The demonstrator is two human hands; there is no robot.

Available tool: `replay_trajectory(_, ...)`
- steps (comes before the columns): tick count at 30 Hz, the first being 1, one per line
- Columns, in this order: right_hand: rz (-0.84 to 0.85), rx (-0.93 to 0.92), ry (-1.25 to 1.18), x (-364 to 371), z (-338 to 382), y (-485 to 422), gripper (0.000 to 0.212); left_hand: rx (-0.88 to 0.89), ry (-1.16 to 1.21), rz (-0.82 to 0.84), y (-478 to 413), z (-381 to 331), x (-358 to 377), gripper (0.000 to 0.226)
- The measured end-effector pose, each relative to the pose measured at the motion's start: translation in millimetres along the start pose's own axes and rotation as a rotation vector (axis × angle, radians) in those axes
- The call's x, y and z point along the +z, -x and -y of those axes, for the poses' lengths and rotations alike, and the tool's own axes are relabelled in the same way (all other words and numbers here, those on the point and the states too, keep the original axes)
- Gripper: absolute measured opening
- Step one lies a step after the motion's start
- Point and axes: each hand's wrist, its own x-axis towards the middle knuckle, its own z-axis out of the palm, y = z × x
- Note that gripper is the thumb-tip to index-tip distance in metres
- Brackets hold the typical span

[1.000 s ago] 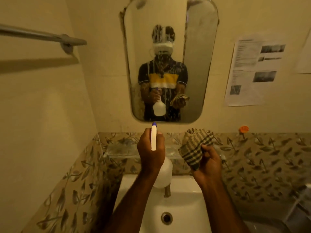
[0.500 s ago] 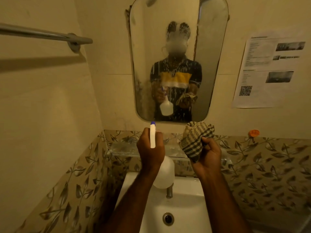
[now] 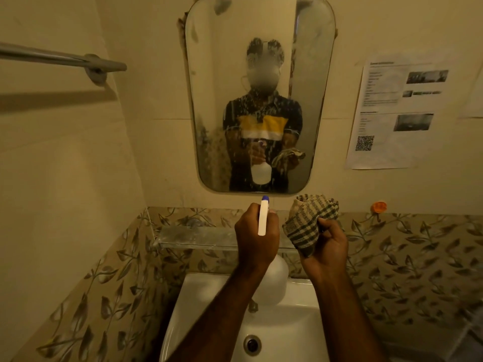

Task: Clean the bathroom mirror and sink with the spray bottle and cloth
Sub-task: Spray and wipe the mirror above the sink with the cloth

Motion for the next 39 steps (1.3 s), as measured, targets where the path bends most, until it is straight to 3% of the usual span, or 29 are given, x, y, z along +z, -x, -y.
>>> replay_trajectory(7, -0.008, -0.032, -0.011, -6.8, 8.6, 0.2, 0.037, -0.092, -0.001, -0.008, -4.1, -1.8, 10.5, 0.010)
replay_trajectory(11, 0.010, -0.028, -0.009, -1.1, 11.5, 1.1, 0.031, -0.060, -0.006, -0.024, -18.7, -11.9, 6.6, 0.011)
replay_trajectory(22, 0.248, -0.024, 0.061, 84.0, 17.8, 8.3, 0.040, 0.085, 0.032, -0.187, -110.6, -78.0, -32.9, 0.015)
replay_trajectory(26, 0.273, -0.034, 0.089, 101.2, 17.1, 10.8, 0.042, 0.022, 0.028, -0.203, -128.8, -92.6, -44.3, 0.023)
replay_trajectory(39, 0.279, -0.084, 0.074, 95.4, 42.7, 9.9, 0.035, 0.157, -0.028, -0.047, -124.4, -116.2, -18.2, 0.024)
